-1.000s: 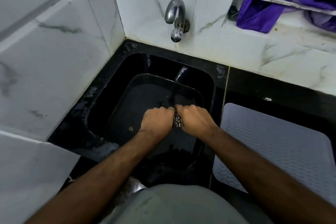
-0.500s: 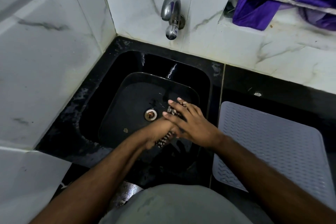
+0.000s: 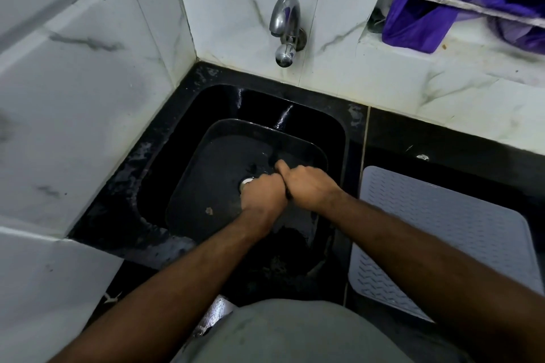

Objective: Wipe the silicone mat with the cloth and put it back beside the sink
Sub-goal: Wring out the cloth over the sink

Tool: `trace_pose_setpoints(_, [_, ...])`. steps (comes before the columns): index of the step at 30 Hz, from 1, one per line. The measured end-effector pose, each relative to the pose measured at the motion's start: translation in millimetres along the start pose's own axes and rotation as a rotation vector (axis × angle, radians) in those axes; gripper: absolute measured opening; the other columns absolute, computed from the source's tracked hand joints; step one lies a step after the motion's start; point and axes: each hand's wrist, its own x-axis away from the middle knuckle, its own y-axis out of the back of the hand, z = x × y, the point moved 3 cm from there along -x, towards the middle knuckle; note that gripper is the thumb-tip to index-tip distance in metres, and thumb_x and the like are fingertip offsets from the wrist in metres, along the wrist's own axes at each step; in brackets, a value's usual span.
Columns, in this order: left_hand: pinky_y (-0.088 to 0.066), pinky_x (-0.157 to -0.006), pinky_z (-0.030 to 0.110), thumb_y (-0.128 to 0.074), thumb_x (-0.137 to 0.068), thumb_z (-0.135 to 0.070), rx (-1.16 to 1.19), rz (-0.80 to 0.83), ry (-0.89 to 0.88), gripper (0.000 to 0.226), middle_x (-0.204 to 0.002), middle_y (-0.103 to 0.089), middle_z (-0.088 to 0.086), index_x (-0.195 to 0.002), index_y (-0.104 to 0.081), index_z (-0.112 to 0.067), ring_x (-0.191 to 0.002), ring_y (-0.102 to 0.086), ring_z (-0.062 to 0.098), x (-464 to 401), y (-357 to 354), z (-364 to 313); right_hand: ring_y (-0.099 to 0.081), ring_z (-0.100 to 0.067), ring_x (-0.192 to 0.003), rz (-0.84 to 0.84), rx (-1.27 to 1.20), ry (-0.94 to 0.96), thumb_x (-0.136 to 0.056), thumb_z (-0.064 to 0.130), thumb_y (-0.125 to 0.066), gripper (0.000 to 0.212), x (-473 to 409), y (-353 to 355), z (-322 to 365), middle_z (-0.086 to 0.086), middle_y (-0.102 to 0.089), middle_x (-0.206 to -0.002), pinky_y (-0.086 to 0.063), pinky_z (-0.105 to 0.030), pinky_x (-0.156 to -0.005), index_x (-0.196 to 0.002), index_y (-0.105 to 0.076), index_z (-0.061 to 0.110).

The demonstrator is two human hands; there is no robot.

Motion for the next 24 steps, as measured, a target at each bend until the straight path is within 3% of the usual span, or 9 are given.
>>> trace_pose_setpoints(2, [-0.047, -0.072, 0.034, -0.050, -0.096, -0.017, -0.132, -0.035, -0.081, 0.023, -0.109, -0.072, 0.006, -0.116, -0.061, -0.012, -0.099, -0.070, 0.027, -2, -10, -2, -0.066, -0.034, -0.090, 0.097, -0.135, -0.132, -0.084, 0.015, -0.061, 0.050, -2, -12, 1, -0.012, -0.064, -0.102, -0.049, -0.041, -0.065, -0.129, -0.038, 0.014])
trace_pose_setpoints(6, [-0.053, -0.079, 0.038, -0.048, -0.097, -0.011, -0.186, 0.048, -0.163, 0.022, -0.116, -0.070, 0.007, -0.118, -0.056, -0.010, -0.104, -0.069, 0.029, -3, -31, -1, -0.066, -0.029, -0.097, 0.237, -0.306, -0.363, -0.076, 0.027, -0.066, 0.040, 3, -45, 6, -0.007, -0.065, -0.111, -0.057, -0.039, -0.081, -0.115, -0.057, 0.018])
trace_pose_setpoints(8, [-0.054, -0.078, 0.040, -0.049, -0.097, -0.013, -0.231, 0.076, -0.234, 0.023, -0.118, -0.069, 0.007, -0.120, -0.054, -0.009, -0.106, -0.069, 0.030, -2, -37, 0, -0.067, -0.028, -0.098, 0.299, -0.351, -0.418, -0.072, 0.030, -0.067, 0.042, 3, -56, 10, -0.007, -0.067, -0.111, -0.057, -0.036, -0.082, -0.112, -0.062, 0.016])
trace_pose_setpoints(11, [-0.051, -0.076, 0.039, -0.047, -0.098, -0.017, -0.267, 0.083, -0.299, 0.025, -0.118, -0.069, 0.007, -0.122, -0.052, -0.010, -0.107, -0.068, 0.032, -4, -43, 4, -0.069, -0.027, -0.091, 0.431, -0.377, -0.458, -0.073, 0.027, -0.068, 0.042, 1, -60, 9, -0.008, -0.069, -0.104, -0.055, -0.030, -0.071, -0.110, -0.064, 0.010])
trace_pose_setpoints(14, [-0.050, -0.075, 0.038, -0.047, -0.097, -0.019, -0.288, 0.077, -0.347, 0.024, -0.116, -0.071, 0.008, -0.120, -0.051, -0.011, -0.104, -0.070, 0.031, -1, -48, 1, -0.059, -0.019, -0.051, 0.659, -0.334, -0.432, -0.077, 0.016, -0.067, 0.011, 1, -60, 5, -0.008, -0.064, -0.067, -0.044, -0.020, -0.046, -0.081, -0.066, 0.006])
trace_pose_setpoints(15, [-0.051, -0.076, 0.037, -0.047, -0.097, -0.020, -0.291, 0.079, -0.360, 0.024, -0.115, -0.071, 0.009, -0.119, -0.052, -0.011, -0.103, -0.070, 0.032, 0, -50, 0, -0.051, -0.018, -0.044, 0.724, -0.335, -0.432, -0.080, 0.014, -0.066, 0.011, 3, -61, 3, -0.008, -0.059, -0.059, -0.039, -0.018, -0.042, -0.072, -0.062, 0.007])
trace_pose_setpoints(20, [-0.053, -0.076, 0.038, -0.061, -0.090, -0.032, -0.241, 0.109, -0.389, 0.034, -0.111, -0.071, 0.010, -0.116, -0.053, -0.012, -0.101, -0.071, 0.033, 10, -62, -3, -0.034, -0.015, -0.033, 0.914, -0.376, -0.437, -0.087, 0.011, -0.062, 0.029, 14, -77, -1, -0.009, -0.047, -0.055, -0.029, -0.010, -0.037, -0.062, -0.048, 0.009])
trace_pose_setpoints(24, [-0.052, -0.074, 0.044, -0.051, -0.095, -0.030, -0.185, 0.097, -0.422, 0.031, -0.107, -0.072, 0.010, -0.119, -0.043, -0.012, -0.096, -0.071, 0.037, 19, -71, -6, -0.034, -0.014, -0.040, 1.105, -0.404, -0.461, -0.089, 0.018, -0.061, 0.037, 23, -89, -3, -0.006, -0.046, -0.051, -0.030, -0.016, -0.041, -0.057, -0.044, 0.014])
